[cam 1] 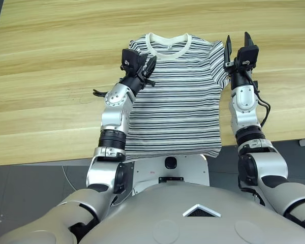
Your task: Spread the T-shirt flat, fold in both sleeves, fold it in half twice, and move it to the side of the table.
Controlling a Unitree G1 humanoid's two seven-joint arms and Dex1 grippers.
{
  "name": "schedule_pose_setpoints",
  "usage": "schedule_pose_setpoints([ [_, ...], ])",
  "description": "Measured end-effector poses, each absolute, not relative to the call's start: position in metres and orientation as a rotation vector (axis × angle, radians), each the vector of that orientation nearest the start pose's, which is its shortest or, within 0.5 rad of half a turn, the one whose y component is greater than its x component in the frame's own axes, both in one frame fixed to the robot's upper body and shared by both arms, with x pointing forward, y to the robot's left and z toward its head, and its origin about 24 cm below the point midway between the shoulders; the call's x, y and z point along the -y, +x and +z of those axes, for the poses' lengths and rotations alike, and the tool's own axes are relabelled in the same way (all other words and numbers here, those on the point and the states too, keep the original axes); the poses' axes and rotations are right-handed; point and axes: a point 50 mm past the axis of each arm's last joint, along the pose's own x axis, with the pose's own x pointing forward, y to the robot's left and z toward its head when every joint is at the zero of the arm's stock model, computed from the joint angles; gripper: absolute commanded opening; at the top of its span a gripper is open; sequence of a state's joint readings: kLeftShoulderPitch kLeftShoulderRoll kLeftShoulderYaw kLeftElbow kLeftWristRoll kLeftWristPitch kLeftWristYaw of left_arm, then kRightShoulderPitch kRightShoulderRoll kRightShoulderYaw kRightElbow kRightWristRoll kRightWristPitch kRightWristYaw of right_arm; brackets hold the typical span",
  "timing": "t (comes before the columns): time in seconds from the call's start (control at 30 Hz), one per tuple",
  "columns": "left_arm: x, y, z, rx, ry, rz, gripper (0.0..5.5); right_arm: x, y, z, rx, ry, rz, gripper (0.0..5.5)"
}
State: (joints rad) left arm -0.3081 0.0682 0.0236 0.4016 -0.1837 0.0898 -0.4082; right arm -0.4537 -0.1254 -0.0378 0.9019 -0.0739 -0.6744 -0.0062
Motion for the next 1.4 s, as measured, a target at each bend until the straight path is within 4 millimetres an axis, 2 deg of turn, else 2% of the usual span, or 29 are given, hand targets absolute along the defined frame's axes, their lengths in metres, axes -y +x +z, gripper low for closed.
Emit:
schedule_pose_setpoints([
  [0.23,-0.124,0.294,0.043,-0.112,-0.170,-0.502,1.63,0.161,0.320,0.032,0.209,-0.159,0.080,2.45],
  [0.3,-0.124,0.292,0.042,-0.115,-0.166,-0.512,1.63,0.165,0.326,0.035,0.189,-0.121,0.061,2.45],
  [0.37,-0.124,0.291,0.039,-0.126,-0.153,-0.513,1.66,0.171,0.333,0.035,0.138,-0.084,0.053,2.74],
  [0.47,-0.126,0.289,0.028,-0.154,-0.111,-0.488,1.66,0.183,0.339,0.023,-0.021,0.009,0.035,3.31],
  [0.6,-0.128,0.289,0.025,-0.148,-0.105,-0.463,1.66,0.189,0.332,0.003,-0.154,0.081,0.041,3.81],
  [0.7,-0.129,0.289,0.024,-0.145,-0.106,-0.458,1.66,0.184,0.322,-0.011,-0.215,0.099,0.069,3.81],
  [0.97,-0.134,0.288,0.021,-0.151,-0.114,-0.421,1.66,0.177,0.322,-0.013,-0.228,0.119,0.081,3.81],
  [1.4,-0.136,0.288,0.018,-0.157,-0.117,-0.407,1.66,0.178,0.326,-0.011,-0.244,0.282,0.041,1.18],
])
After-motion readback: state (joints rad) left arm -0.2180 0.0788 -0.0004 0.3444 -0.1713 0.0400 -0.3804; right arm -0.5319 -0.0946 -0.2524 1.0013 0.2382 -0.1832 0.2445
